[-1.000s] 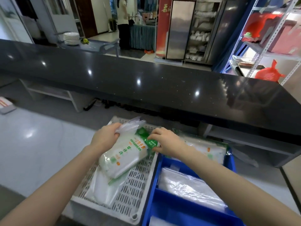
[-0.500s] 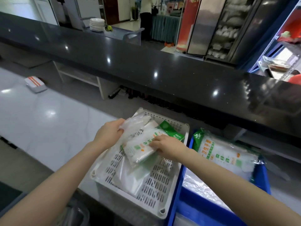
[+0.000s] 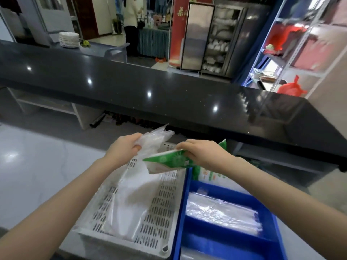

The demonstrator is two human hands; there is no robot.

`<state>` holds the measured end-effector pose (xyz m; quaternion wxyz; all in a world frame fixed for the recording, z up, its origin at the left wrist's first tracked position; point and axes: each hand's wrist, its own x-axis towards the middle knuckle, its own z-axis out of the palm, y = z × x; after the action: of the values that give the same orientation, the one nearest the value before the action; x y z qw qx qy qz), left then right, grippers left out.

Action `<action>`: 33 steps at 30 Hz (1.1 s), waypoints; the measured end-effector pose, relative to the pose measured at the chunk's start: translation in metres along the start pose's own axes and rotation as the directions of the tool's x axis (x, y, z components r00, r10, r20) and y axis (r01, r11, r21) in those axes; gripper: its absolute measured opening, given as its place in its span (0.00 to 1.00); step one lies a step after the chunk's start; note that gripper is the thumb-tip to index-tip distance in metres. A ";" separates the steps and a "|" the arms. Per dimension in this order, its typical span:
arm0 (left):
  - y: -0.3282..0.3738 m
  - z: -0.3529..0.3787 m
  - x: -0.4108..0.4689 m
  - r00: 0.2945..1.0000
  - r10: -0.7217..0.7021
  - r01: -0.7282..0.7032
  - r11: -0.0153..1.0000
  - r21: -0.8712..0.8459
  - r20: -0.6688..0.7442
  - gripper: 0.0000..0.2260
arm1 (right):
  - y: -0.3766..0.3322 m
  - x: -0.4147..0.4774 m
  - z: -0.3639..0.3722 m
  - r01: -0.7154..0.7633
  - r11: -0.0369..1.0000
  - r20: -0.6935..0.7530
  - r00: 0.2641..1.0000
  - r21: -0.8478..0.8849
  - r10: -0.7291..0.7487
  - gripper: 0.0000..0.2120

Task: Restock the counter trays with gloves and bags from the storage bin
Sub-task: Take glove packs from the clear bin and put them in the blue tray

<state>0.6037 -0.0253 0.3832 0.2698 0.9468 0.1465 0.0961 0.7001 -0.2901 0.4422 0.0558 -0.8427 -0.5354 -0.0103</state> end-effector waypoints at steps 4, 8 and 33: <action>0.039 0.021 0.016 0.996 0.083 -0.082 0.996 -0.037 0.019 0.10 | 0.046 -0.034 -0.008 -0.197 0.980 0.054 0.979 0.015 0.195 0.14; 0.067 0.038 0.020 0.991 0.124 -0.120 0.990 -0.074 0.058 0.09 | 0.095 -0.066 0.001 -0.452 0.866 0.117 0.892 0.215 0.436 0.14; 0.117 0.081 0.017 0.965 0.232 -0.227 0.972 -0.053 0.123 0.11 | 0.140 -0.079 0.072 -0.435 0.893 0.068 0.900 0.115 0.430 0.31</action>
<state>0.6667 -0.1534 0.3802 0.2837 0.9563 0.0164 0.0684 0.7899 -0.4125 0.3534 0.0995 -0.9354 -0.3351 0.0536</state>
